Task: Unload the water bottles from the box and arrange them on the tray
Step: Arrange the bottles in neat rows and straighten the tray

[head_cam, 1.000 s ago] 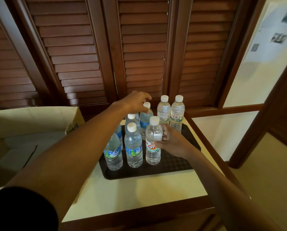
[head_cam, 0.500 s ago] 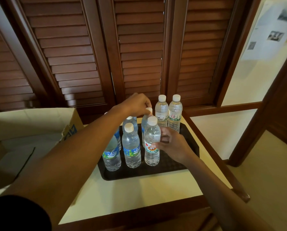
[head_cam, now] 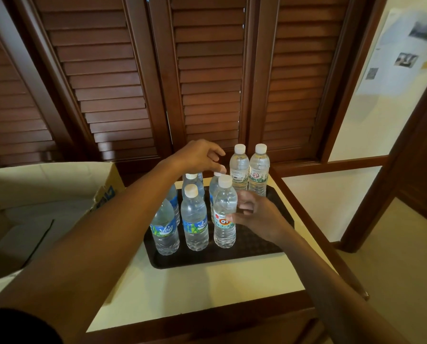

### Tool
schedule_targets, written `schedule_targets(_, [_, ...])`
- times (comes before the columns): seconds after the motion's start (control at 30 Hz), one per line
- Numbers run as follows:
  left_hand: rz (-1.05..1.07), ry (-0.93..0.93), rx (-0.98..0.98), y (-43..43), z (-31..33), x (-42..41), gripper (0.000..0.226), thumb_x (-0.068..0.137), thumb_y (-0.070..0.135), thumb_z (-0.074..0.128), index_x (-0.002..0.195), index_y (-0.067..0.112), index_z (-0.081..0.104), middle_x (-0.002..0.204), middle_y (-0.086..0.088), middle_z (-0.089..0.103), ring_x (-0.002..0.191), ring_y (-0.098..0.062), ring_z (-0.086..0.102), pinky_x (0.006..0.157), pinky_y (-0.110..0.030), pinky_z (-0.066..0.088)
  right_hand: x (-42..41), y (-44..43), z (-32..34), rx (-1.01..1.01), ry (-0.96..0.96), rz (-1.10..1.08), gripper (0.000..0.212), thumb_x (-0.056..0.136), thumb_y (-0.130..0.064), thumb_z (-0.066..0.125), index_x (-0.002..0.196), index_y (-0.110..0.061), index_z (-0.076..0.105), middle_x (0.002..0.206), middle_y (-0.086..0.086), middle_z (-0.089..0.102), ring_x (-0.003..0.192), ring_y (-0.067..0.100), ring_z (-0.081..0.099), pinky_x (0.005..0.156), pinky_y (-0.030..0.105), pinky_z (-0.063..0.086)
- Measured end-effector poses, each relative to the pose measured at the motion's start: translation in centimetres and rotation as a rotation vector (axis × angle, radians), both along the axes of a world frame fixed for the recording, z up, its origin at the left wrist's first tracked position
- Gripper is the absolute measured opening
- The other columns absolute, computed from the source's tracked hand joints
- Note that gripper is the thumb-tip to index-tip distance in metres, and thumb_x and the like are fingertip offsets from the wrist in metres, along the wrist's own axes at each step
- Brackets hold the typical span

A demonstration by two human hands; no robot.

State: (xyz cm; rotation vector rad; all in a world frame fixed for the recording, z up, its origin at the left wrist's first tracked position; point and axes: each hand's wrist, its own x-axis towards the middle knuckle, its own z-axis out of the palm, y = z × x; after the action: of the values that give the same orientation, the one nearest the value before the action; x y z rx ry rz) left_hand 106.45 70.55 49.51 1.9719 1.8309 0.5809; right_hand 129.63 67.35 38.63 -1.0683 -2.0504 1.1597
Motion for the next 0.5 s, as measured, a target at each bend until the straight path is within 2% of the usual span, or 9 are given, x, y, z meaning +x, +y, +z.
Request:
schedule_targets(0.1, [0.017,-0.071,0.063,0.1,0.9,-0.4,0.052,0.083,0.047,0.08,0.13,0.027,0.067,0.118,0.006,0.071,0.111,-0.009,0.064,0.086,-0.023,0.047,1.4,1.4,1.2,0.06,0.019,-0.109,0.056,0.09,-0.046,0.073,0.139,-0.027,0.056,0.129,-0.016,0.062,0.115,0.004,0.061,0.083,0.019,0.044])
schedule_targets(0.17, [0.029,-0.061,0.112,0.6,1.0,-0.1,0.048,0.086,0.049,0.076,0.128,0.026,0.068,0.115,0.007,0.071,0.108,-0.008,0.063,0.082,-0.022,0.045,2.0,3.4,1.7,0.14,0.025,-0.261,0.046,0.094,-0.039,0.07,0.135,-0.021,0.059,0.127,-0.007,0.066,0.109,0.01,0.065,0.076,0.018,0.046])
schedule_targets(0.27, [0.02,-0.014,0.13,2.5,0.7,0.6,0.048,0.086,0.046,0.077,0.128,0.024,0.067,0.115,0.004,0.069,0.108,-0.012,0.063,0.091,-0.032,0.051,2.0,7.0,2.3,0.183,0.055,-0.441,0.052,0.092,-0.034,0.075,0.137,-0.016,0.055,0.13,0.001,0.066,0.106,0.014,0.066,0.067,0.016,0.044])
schedule_targets(0.33, [-0.008,0.035,0.121,4.0,0.7,1.2,0.05,0.085,0.043,0.079,0.128,0.023,0.066,0.117,0.002,0.068,0.109,-0.015,0.064,0.091,-0.033,0.051,1.8,9.1,2.5,0.17,0.03,-0.491,0.067,0.087,-0.034,0.08,0.143,-0.017,0.047,0.137,0.005,0.062,0.115,0.021,0.064,0.076,0.023,0.05])
schedule_targets(0.43, [-0.058,0.093,0.109,6.4,1.0,2.1,0.055,0.084,0.037,0.082,0.132,0.018,0.063,0.12,-0.001,0.066,0.106,-0.016,0.061,0.081,-0.029,0.045,1.4,11.5,1.8,0.12,-0.085,-0.492,0.089,0.078,-0.034,0.087,0.15,-0.017,0.037,0.145,0.008,0.055,0.128,0.028,0.057,0.096,0.04,0.052])
schedule_targets(0.5, [-0.084,0.13,0.074,7.7,0.9,2.6,0.062,0.084,0.035,0.082,0.138,0.019,0.057,0.125,-0.003,0.063,0.105,-0.016,0.057,0.08,-0.029,0.042,1.1,12.7,0.9,0.13,-0.169,-0.465,0.095,0.074,-0.036,0.09,0.149,-0.015,0.036,0.143,0.008,0.056,0.128,0.03,0.056,0.096,0.042,0.05])
